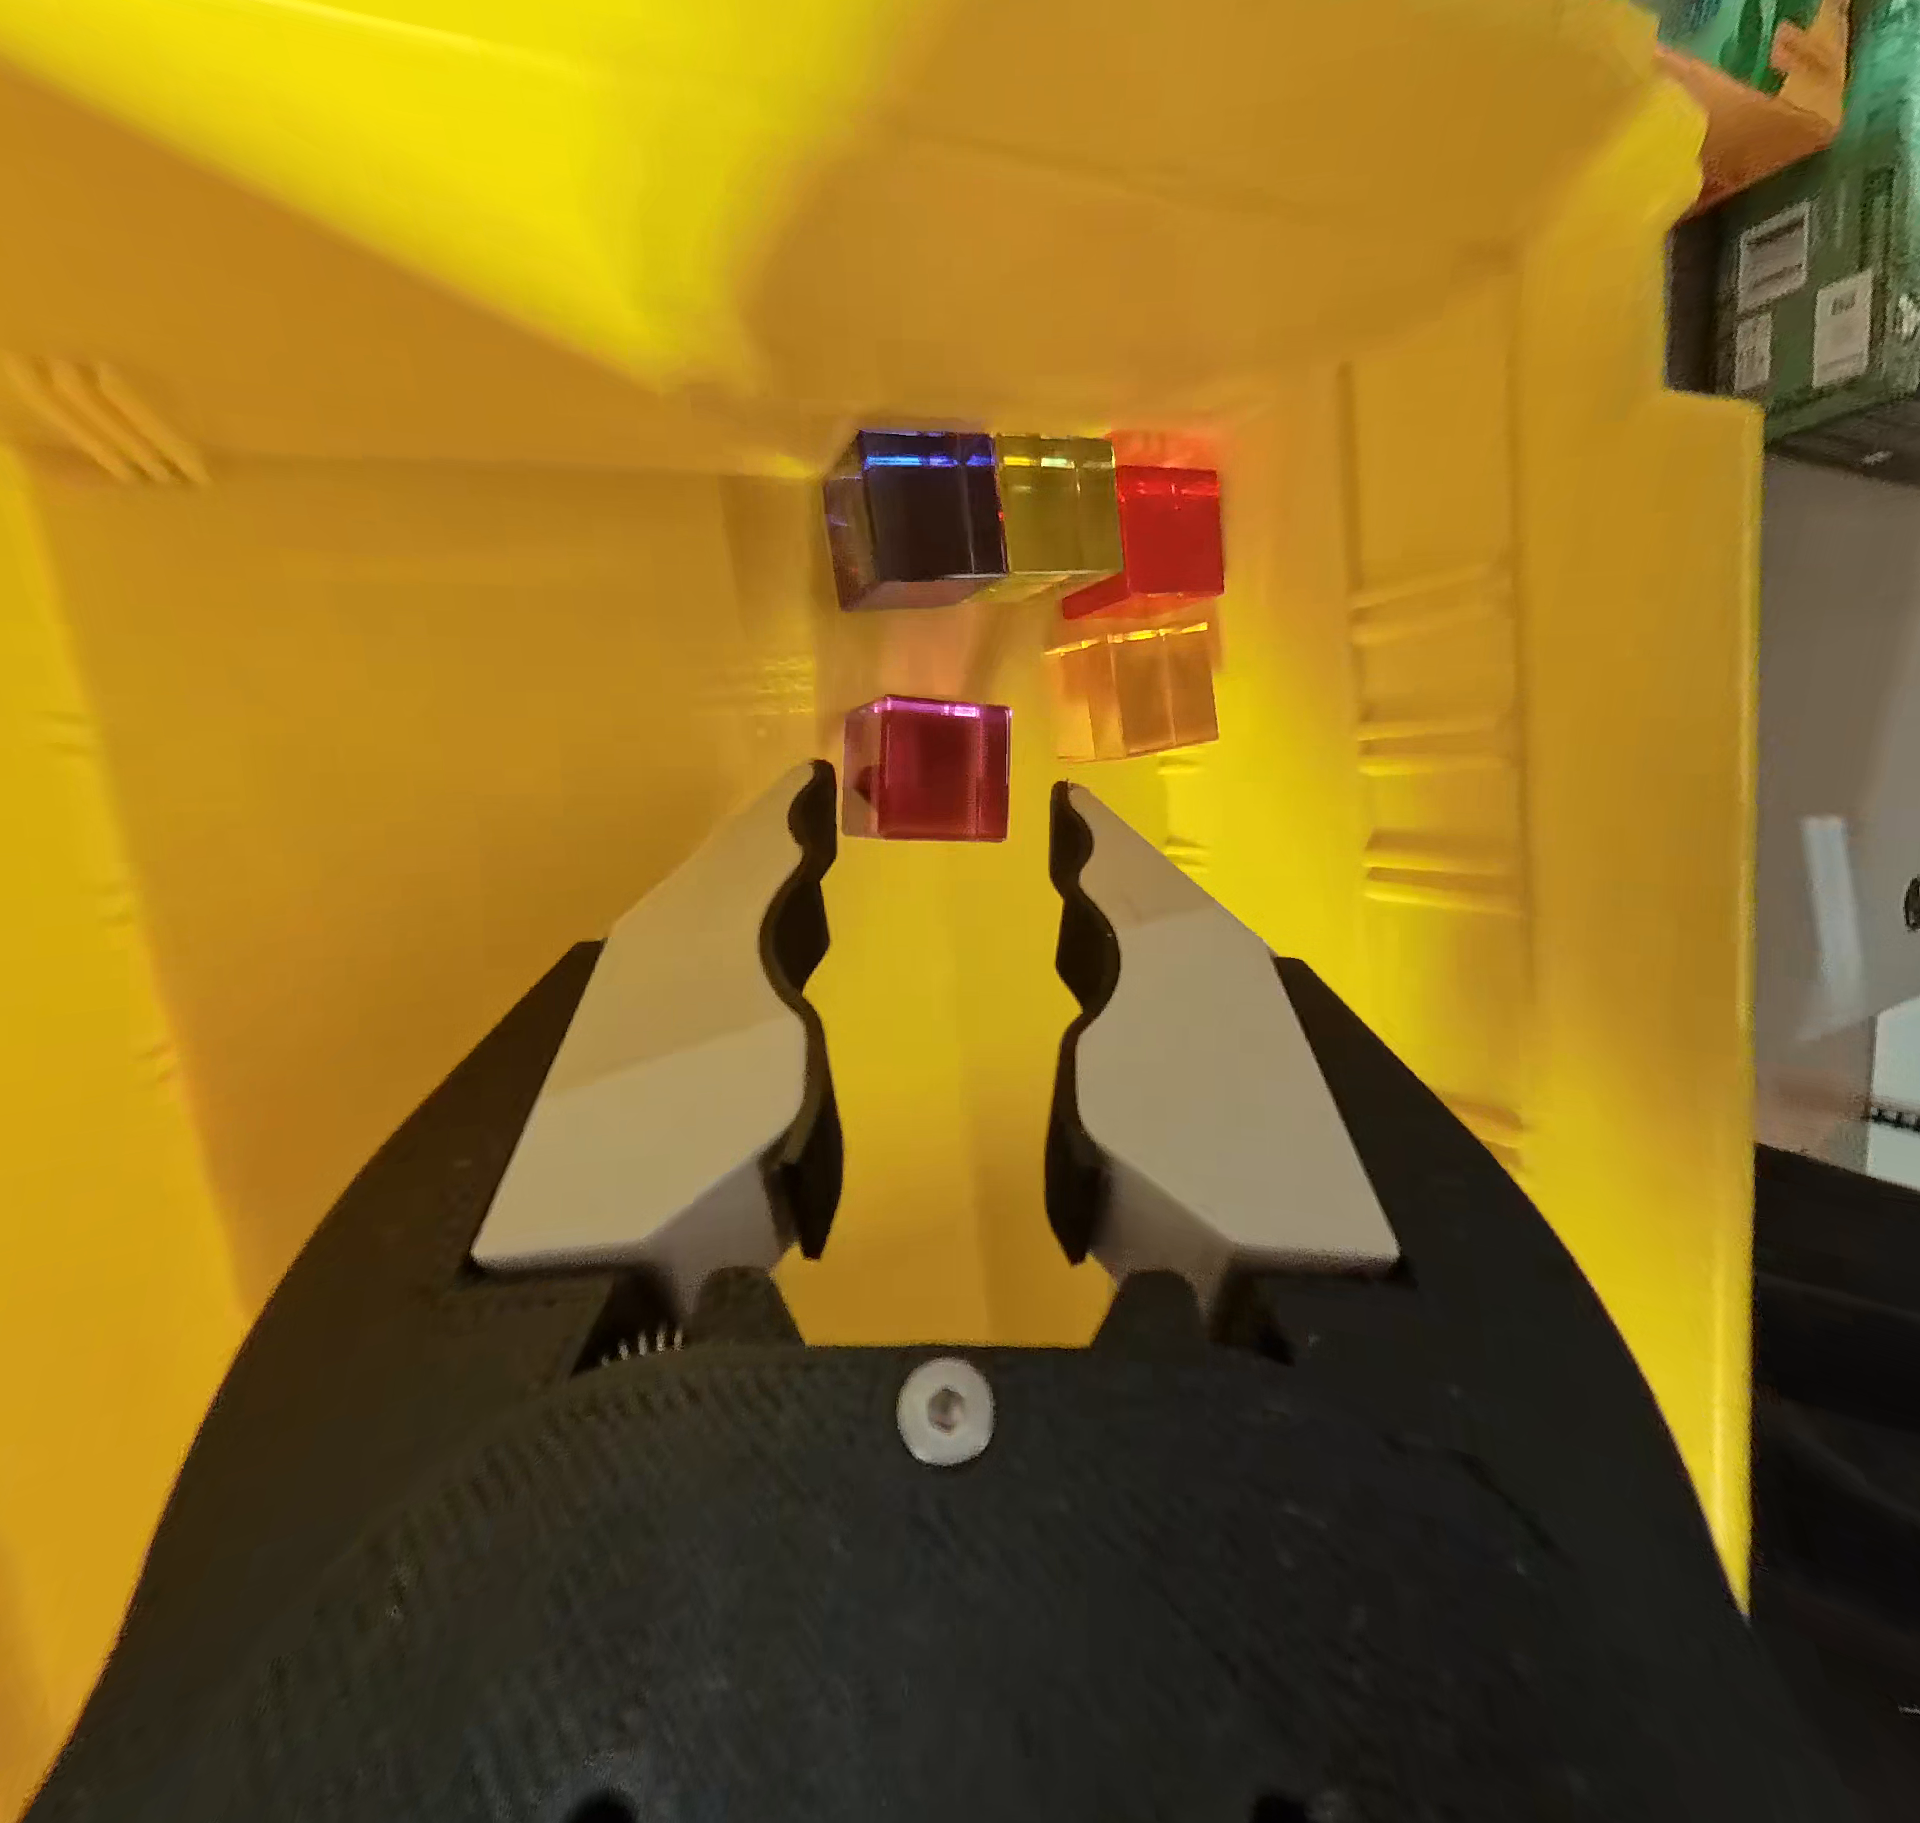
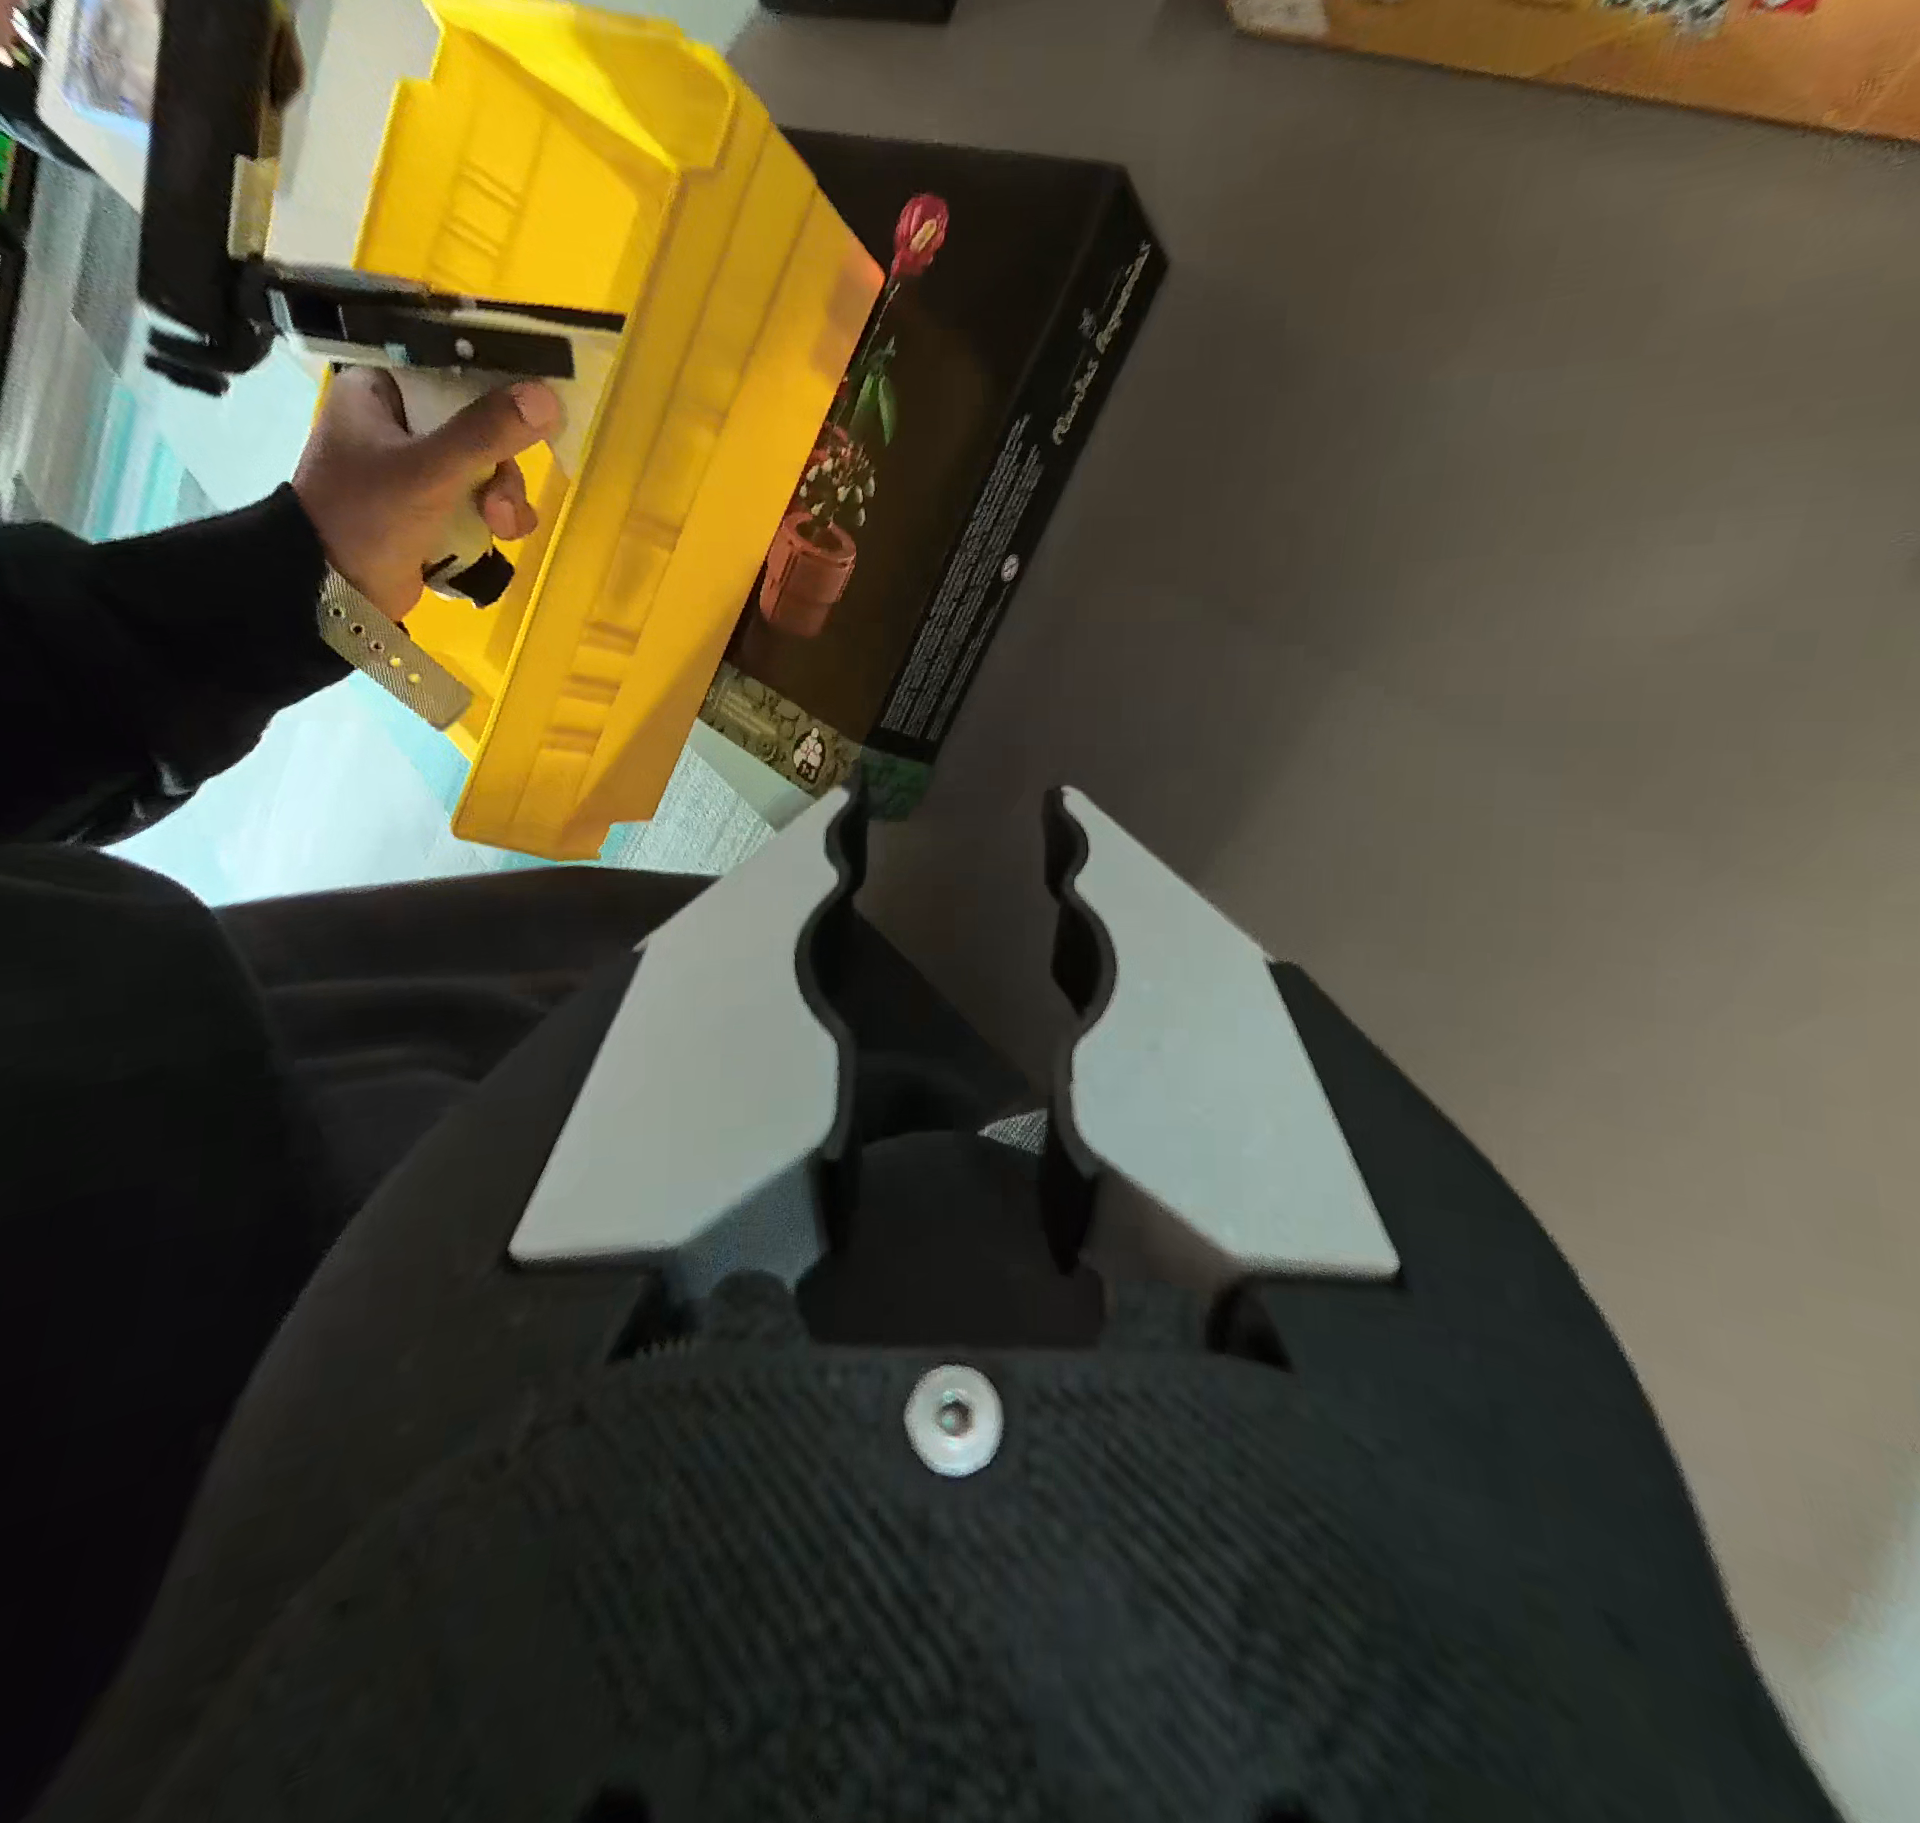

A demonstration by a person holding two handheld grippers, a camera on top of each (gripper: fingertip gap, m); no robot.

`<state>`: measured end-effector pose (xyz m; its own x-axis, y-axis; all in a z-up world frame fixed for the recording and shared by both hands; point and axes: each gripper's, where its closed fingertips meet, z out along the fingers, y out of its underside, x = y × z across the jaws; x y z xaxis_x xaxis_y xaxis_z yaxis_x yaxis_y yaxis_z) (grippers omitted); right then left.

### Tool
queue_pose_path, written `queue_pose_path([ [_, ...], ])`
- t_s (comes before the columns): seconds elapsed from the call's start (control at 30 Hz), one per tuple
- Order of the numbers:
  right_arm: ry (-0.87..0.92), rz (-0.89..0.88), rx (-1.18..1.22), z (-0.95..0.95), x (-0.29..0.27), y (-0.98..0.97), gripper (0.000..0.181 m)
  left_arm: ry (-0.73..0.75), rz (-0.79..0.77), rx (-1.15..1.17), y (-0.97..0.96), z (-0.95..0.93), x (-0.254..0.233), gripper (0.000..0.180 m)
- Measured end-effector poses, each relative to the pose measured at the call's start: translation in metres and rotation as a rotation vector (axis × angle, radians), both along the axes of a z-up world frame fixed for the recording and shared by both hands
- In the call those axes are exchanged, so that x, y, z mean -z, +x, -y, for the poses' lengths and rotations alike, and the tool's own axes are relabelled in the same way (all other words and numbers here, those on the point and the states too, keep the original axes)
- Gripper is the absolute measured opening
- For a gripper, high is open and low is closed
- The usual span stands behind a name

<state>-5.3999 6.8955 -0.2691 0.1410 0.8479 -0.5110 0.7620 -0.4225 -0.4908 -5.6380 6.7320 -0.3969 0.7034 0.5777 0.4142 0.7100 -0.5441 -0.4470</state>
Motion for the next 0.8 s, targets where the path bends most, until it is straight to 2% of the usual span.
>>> queue_pose_path([
  [0.03, 0.009, 0.01, -0.007, 0.006, 0.001, -0.001, 0.032, -0.011, -0.003, 0.028, 0.001, 0.0, 0.004, 0.028],
  [0.13, 0.043, 0.012, -0.001, 0.011, -0.004, -0.003, 0.029, 0.014, -0.032, 0.077, 0.0, -0.007, -0.007, 0.025],
  [0.3, 0.127, 0.034, 0.08, -0.011, -0.008, 0.013, 0.026, 0.305, -0.208, 0.117, 0.001, -0.059, -0.137, 0.024],
  [0.37, 0.109, 0.027, 0.133, -0.022, -0.01, 0.021, 0.025, 0.385, -0.239, 0.257, 0.036, -0.095, -0.177, 0.024],
  [0.43, 0.094, 0.019, 0.166, -0.031, -0.009, 0.028, 0.025, 0.402, -0.24, 0.458, 0.087, -0.133, -0.187, 0.024],
  [0.53, 0.17, 0.058, 0.119, -0.043, -0.003, 0.041, 0.023, 0.326, -0.139, 0.671, 0.166, -0.177, -0.144, 0.025],
  [0.63, 0.248, 0.091, 0.027, -0.052, 0.005, 0.054, 0.022, 0.245, 0.127, 0.675, 0.235, -0.203, -0.077, 0.025],
  [0.73, 0.289, 0.12, -0.068, -0.063, 0.016, 0.076, 0.022, 0.039, 0.071, 0.649, 0.246, -0.21, 0.004, 0.025],
  [0.8, 0.346, 0.159, -0.135, -0.078, 0.023, 0.099, 0.021, 0.022, 0.055, 0.612, 0.246, -0.219, 0.024, 0.025],
])
